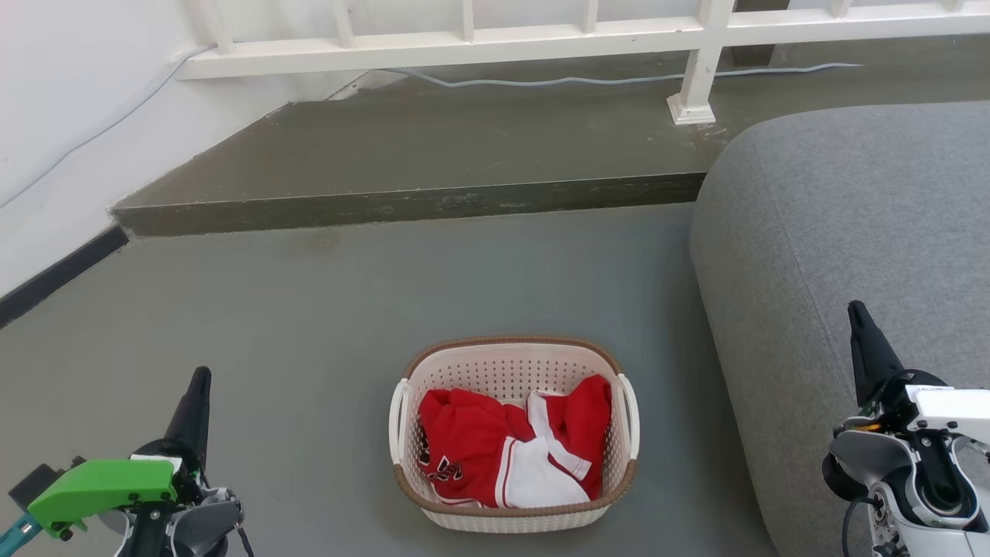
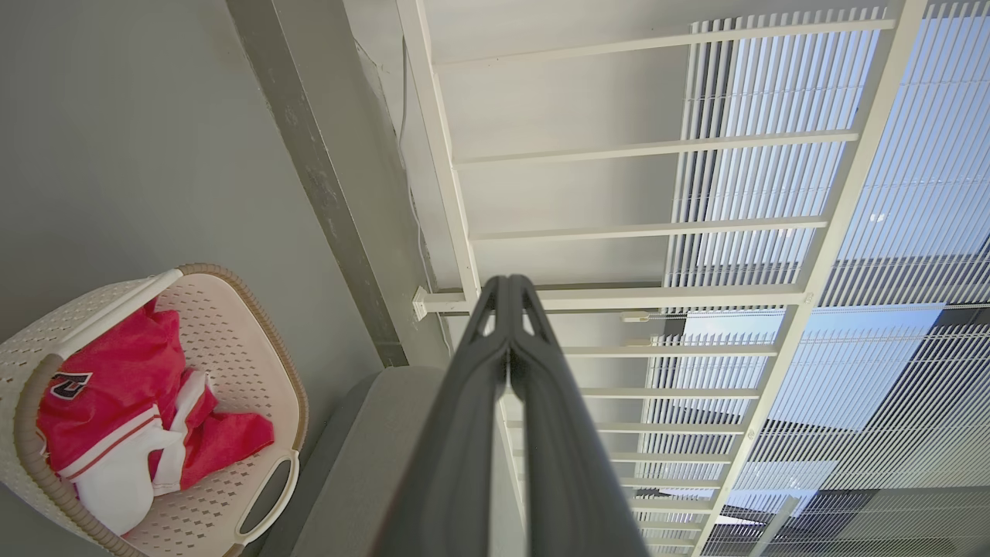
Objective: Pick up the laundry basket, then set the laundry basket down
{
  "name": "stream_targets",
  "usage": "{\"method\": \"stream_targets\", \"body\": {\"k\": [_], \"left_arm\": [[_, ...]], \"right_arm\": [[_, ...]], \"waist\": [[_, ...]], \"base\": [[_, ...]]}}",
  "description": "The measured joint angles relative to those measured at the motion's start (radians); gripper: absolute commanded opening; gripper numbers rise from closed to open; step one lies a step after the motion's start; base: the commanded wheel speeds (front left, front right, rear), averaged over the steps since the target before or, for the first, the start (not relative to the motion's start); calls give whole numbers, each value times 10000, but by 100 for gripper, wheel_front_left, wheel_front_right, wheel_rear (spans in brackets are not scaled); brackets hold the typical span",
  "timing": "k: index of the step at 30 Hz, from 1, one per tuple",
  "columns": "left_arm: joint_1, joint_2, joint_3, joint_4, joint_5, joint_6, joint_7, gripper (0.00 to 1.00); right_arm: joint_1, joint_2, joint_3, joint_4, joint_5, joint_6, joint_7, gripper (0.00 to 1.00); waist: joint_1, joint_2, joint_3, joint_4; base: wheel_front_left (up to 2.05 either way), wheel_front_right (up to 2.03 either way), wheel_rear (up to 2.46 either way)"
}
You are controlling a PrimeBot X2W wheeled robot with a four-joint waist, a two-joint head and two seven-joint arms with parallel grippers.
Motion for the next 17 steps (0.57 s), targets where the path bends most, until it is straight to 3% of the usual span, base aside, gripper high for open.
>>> {"method": "stream_targets", "body": {"k": [17], "left_arm": [[0,0,2,0,0,0,10,0]], "right_arm": [[0,10,-6,-2,0,0,0,0]], "waist": [[0,0,0,0]], "base": [[0,0,0]]}}
